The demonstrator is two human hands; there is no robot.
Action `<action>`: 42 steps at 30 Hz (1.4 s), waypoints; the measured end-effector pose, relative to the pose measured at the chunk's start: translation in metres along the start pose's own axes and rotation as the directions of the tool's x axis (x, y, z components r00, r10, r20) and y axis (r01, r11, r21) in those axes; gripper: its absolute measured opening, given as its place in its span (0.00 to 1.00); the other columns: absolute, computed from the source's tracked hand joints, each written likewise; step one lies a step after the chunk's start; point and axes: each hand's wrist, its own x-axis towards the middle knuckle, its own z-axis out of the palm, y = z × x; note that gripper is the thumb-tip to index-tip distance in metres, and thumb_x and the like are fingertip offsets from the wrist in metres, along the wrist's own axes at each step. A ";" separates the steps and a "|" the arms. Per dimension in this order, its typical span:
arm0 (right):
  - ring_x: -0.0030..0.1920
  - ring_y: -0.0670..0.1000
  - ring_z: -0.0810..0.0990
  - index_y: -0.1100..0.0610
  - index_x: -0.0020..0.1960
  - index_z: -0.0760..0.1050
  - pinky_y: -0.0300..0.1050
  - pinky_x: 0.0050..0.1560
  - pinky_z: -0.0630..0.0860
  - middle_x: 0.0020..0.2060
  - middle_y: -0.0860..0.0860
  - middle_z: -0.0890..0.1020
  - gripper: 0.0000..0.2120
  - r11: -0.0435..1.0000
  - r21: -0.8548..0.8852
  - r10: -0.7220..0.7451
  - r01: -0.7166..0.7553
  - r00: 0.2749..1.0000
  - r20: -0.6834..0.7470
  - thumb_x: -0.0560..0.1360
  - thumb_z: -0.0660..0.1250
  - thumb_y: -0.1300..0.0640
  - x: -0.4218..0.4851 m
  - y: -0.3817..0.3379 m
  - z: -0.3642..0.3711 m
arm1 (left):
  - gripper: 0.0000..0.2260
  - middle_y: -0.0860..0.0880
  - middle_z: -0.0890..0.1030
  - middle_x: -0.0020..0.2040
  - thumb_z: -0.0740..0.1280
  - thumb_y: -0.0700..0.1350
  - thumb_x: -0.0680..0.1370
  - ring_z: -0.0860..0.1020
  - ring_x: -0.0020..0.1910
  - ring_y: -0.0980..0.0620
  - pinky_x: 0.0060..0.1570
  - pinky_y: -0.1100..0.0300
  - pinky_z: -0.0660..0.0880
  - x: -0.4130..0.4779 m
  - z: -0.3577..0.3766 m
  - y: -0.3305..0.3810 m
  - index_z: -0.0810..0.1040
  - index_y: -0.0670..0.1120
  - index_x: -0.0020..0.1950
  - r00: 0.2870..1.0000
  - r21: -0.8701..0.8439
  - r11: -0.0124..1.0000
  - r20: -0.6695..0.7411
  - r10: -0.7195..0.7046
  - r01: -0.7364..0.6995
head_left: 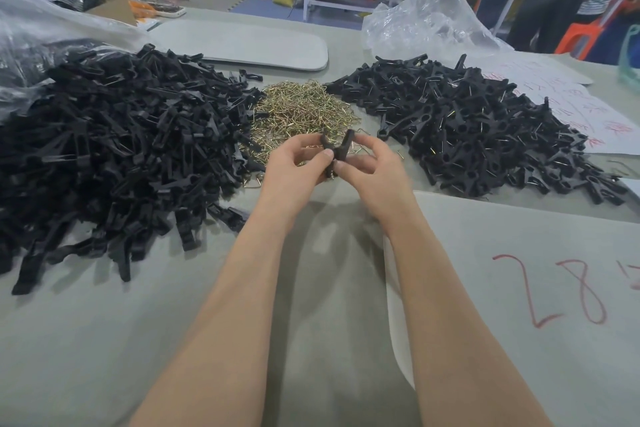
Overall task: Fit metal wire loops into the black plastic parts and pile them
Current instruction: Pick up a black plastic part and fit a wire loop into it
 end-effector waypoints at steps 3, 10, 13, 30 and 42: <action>0.38 0.41 0.79 0.56 0.56 0.78 0.35 0.44 0.75 0.39 0.45 0.80 0.13 0.990 -0.124 -0.068 0.065 0.998 -0.015 0.74 0.68 0.67 0.002 0.002 0.000 | 0.08 0.50 0.80 0.41 0.65 0.36 0.78 0.80 0.40 0.57 0.41 0.68 0.78 -0.001 0.001 0.000 0.76 0.48 0.50 1.000 0.064 0.998 0.008 0.002 -0.003; 0.31 0.50 0.72 0.45 0.46 0.77 0.56 0.45 0.77 0.27 0.48 0.73 0.11 0.966 -0.248 -0.112 0.071 0.982 -0.155 0.73 0.68 0.62 0.005 0.007 0.000 | 0.07 0.52 0.81 0.34 0.66 0.36 0.77 0.79 0.34 0.58 0.37 0.68 0.79 0.001 -0.001 -0.001 0.77 0.47 0.44 0.996 0.028 0.995 -0.017 -0.092 0.093; 0.30 0.49 0.76 0.45 0.44 0.75 0.57 0.48 0.79 0.29 0.49 0.77 0.12 0.973 -0.228 -0.054 0.020 0.988 -0.145 0.73 0.68 0.63 0.003 0.007 0.003 | 0.06 0.53 0.81 0.33 0.66 0.37 0.77 0.79 0.32 0.61 0.36 0.68 0.78 0.000 -0.001 -0.001 0.78 0.47 0.44 0.993 0.021 0.993 -0.001 -0.118 0.118; 0.44 0.50 0.79 0.59 0.56 0.76 0.38 0.46 0.80 0.44 0.52 0.81 0.08 0.966 0.253 0.045 -0.054 0.998 0.044 0.80 0.60 0.62 -0.001 -0.004 0.010 | 0.09 0.50 0.79 0.39 0.64 0.34 0.78 0.80 0.39 0.54 0.47 0.60 0.80 0.001 -0.003 0.001 0.77 0.48 0.52 1.000 0.036 0.999 -0.028 -0.014 0.015; 0.46 0.49 0.80 0.57 0.60 0.71 0.47 0.55 0.78 0.47 0.55 0.82 0.16 0.976 0.215 0.006 0.023 0.991 -0.134 0.75 0.63 0.70 0.004 -0.001 0.006 | 0.10 0.51 0.77 0.40 0.67 0.37 0.77 0.78 0.45 0.51 0.58 0.46 0.76 0.001 -0.001 -0.001 0.77 0.51 0.53 0.999 0.153 0.987 -0.024 0.043 -0.039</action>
